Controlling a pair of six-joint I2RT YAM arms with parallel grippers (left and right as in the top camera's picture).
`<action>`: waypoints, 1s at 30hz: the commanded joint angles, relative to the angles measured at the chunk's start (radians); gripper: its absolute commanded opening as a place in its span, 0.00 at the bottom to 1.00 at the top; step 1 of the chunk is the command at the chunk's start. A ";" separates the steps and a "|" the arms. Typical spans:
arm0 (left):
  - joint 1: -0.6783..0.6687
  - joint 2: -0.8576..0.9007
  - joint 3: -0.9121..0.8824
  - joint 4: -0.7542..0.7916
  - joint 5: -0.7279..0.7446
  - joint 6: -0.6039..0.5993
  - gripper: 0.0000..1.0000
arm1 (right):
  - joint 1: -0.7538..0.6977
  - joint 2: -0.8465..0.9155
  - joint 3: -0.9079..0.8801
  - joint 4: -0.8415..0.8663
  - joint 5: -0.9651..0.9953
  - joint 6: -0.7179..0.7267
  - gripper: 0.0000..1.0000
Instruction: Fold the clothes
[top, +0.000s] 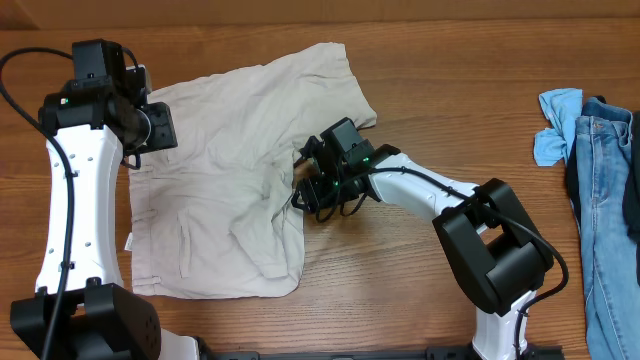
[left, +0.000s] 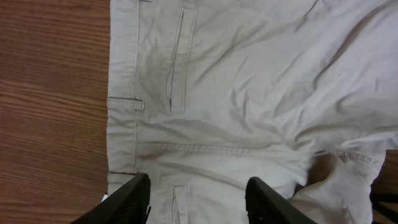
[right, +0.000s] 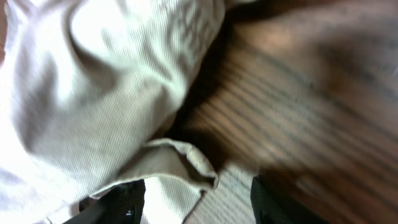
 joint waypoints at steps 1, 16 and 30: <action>-0.006 0.005 0.003 0.000 0.001 0.022 0.54 | -0.004 0.001 0.006 0.030 -0.012 -0.024 0.57; -0.006 0.005 0.003 0.001 0.002 0.022 0.56 | -0.067 -0.247 0.008 -0.540 0.336 0.135 0.04; -0.006 0.005 0.003 0.009 0.002 0.022 0.58 | -0.140 -0.346 0.006 -1.043 0.638 0.506 0.05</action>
